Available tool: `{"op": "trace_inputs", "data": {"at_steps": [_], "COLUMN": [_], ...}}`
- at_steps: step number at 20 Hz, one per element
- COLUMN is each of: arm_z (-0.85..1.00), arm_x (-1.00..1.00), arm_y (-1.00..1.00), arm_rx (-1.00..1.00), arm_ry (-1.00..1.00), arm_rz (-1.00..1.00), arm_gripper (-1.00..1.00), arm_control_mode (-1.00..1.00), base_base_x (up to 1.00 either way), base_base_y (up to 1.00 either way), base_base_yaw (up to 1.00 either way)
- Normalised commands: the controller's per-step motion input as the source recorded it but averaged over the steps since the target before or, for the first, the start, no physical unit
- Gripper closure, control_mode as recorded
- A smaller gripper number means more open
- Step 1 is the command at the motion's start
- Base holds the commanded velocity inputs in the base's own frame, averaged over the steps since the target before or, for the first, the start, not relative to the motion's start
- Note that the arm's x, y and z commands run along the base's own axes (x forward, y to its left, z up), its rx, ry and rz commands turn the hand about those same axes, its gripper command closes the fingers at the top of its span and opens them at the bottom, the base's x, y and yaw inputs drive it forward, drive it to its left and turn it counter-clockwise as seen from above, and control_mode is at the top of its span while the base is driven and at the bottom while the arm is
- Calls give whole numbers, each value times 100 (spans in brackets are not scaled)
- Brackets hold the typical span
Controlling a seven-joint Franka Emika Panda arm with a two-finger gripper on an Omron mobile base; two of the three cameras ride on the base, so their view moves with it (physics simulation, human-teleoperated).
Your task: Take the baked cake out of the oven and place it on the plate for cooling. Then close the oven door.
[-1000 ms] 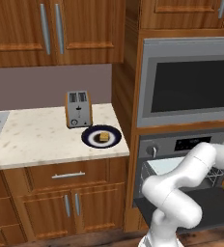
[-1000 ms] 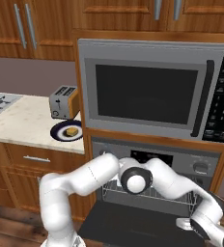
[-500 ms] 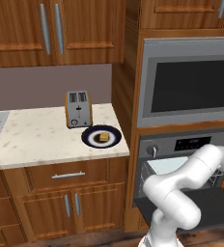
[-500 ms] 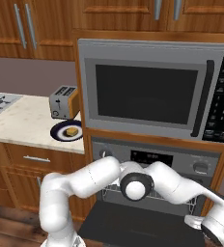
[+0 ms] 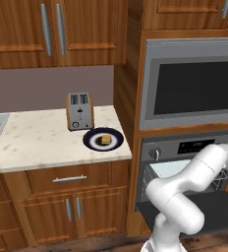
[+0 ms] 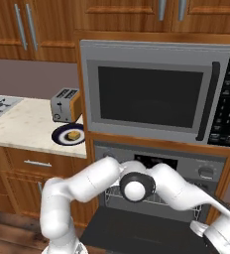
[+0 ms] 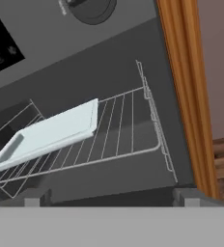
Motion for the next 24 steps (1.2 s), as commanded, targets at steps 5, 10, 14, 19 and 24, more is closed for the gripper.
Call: {"op": "trace_inputs", "data": {"at_steps": [5, 10, 14, 19, 24], "arm_z": [23, 20, 7, 12, 19], "arm_x": [-20, -32, -12, 1, 0], "arm_y": [14, 19, 35, 25, 11], "arm_rx": [0, 4, 7, 3, 0], "arm_ry": [-2, 0, 0, -5, -19], "arm_rz": [-11, -6, -1, 0, 0], "arm_gripper": [-100, -100, -100, -100, -100], "arm_control_mode": [-100, -100, -100, -100, -100], "base_base_x": [0, 0, 0, 0, 0], "base_base_y": [0, 0, 0, 0, 0], "base_base_yaw": [0, 0, 0, 0, 0]}}
